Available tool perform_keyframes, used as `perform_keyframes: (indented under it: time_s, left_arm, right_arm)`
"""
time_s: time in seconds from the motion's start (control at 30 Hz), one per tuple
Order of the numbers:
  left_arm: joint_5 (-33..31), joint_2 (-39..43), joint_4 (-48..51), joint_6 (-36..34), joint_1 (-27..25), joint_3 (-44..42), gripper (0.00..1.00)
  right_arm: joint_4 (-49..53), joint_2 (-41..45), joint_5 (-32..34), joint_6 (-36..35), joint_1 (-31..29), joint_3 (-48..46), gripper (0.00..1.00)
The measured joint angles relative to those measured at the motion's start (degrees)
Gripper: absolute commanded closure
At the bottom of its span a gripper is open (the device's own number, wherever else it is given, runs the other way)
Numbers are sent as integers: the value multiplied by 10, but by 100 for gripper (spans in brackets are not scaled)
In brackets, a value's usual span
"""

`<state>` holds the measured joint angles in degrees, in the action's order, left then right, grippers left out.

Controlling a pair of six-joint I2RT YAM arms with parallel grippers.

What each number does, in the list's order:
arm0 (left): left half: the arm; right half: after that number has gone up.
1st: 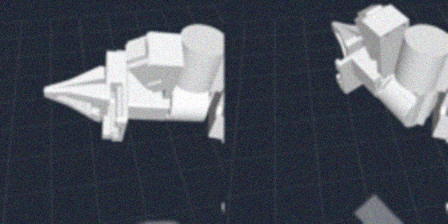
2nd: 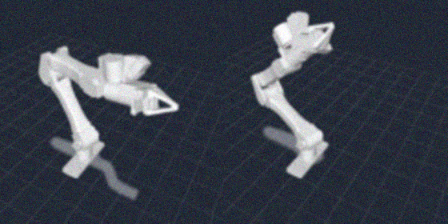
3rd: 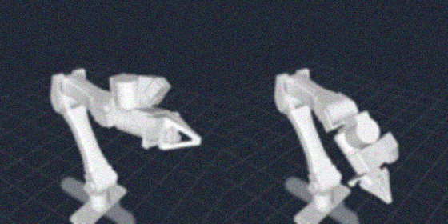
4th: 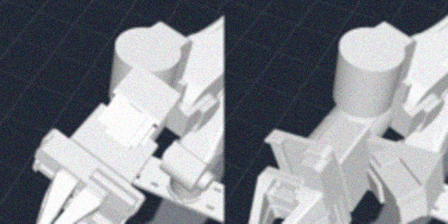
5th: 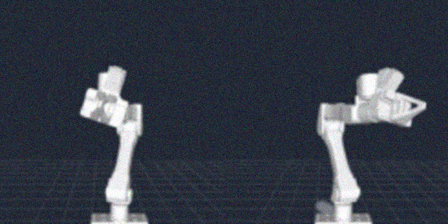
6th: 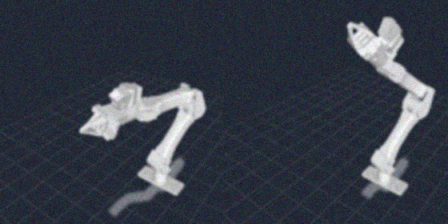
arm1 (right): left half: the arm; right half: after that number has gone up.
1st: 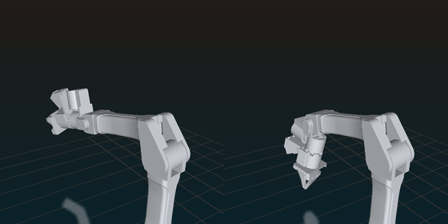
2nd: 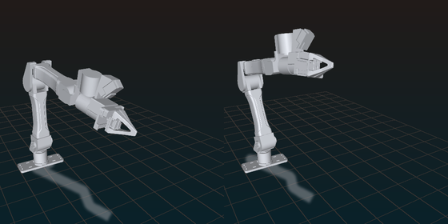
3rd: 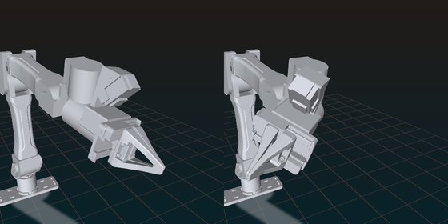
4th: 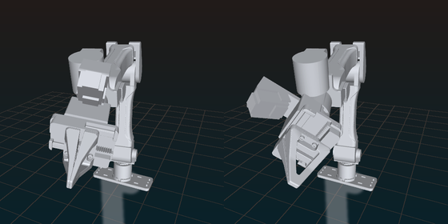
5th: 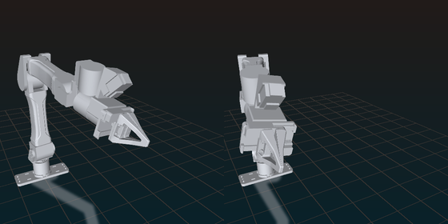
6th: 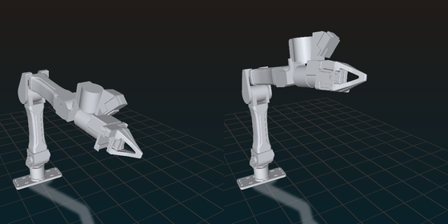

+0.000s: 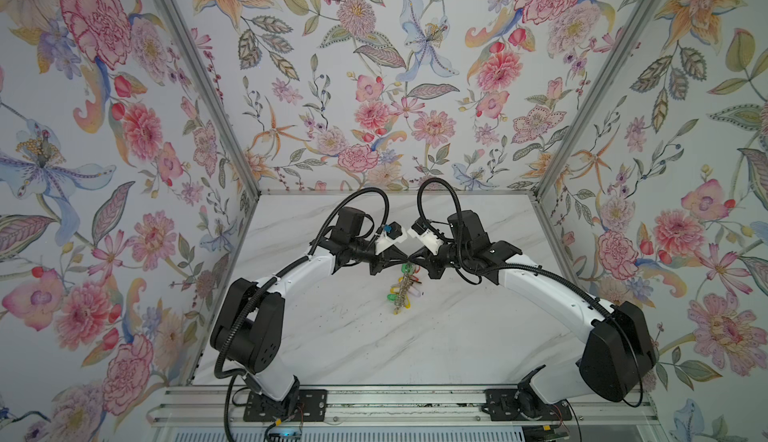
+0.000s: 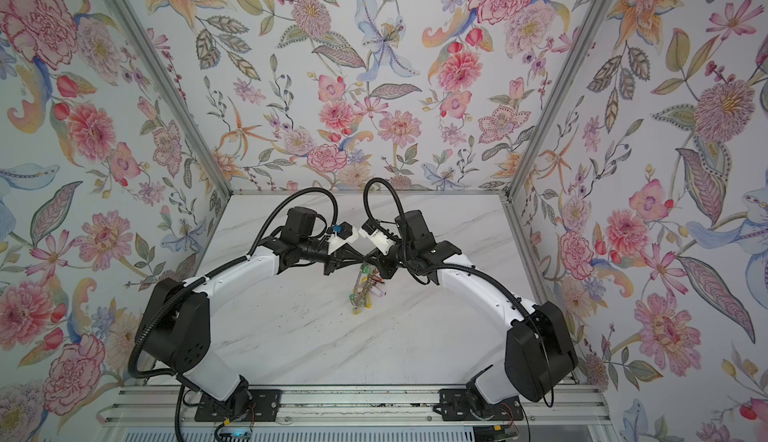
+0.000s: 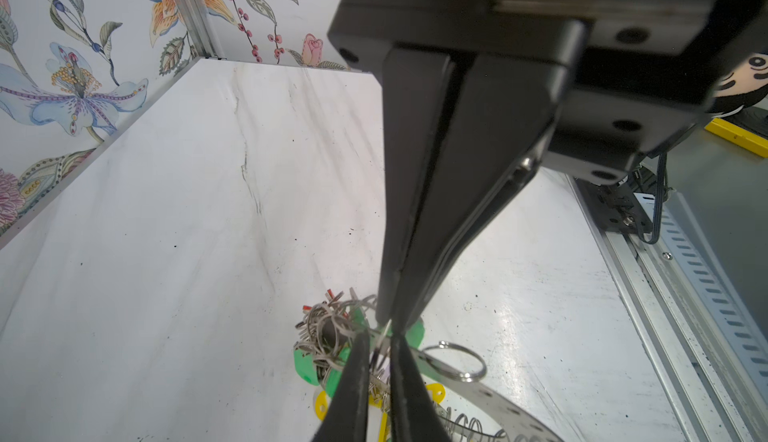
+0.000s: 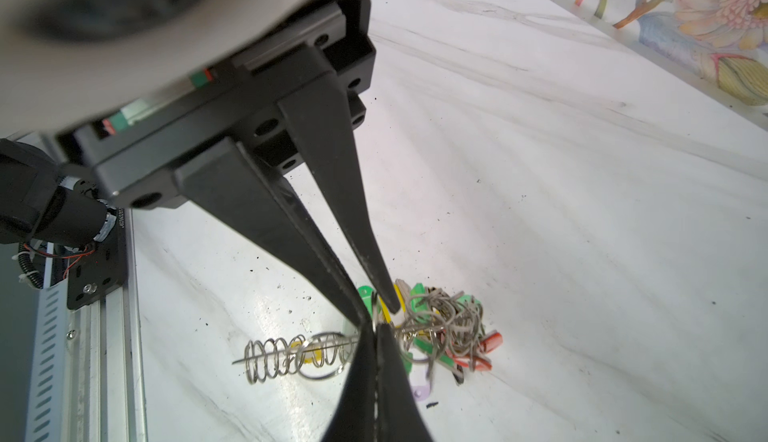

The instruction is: Remove the keys from the keyring

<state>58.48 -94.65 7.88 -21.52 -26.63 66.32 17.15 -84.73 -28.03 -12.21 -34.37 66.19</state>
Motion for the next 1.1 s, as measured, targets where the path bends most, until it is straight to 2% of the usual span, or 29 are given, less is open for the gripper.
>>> perform_keyframes:
  time_s: [0.1, 0.17, 0.33, 0.43, 0.7, 1.1]
  left_arm:
    - [3, 0, 0, 3, 0, 0, 100]
    - [3, 0, 0, 4, 0, 0, 100]
    - [4, 0, -13, 15, 1, -6, 100]
    - [0, 0, -38, 30, 4, -23, 100]
    - [-2, 2, -126, 93, 16, -76, 100]
    - [9, 11, -217, 163, 18, -94, 100]
  right_arm:
    - [0, 0, 3, -1, -1, 0, 100]
    - [0, 0, 5, -1, -1, 0, 99]
    - [-6, 0, 11, 3, 0, -2, 84]
    - [-22, 8, 11, 13, 8, -8, 81]
    - [-71, 57, -6, 46, 45, -64, 79]
    - [-126, 32, -48, 78, 40, -90, 79]
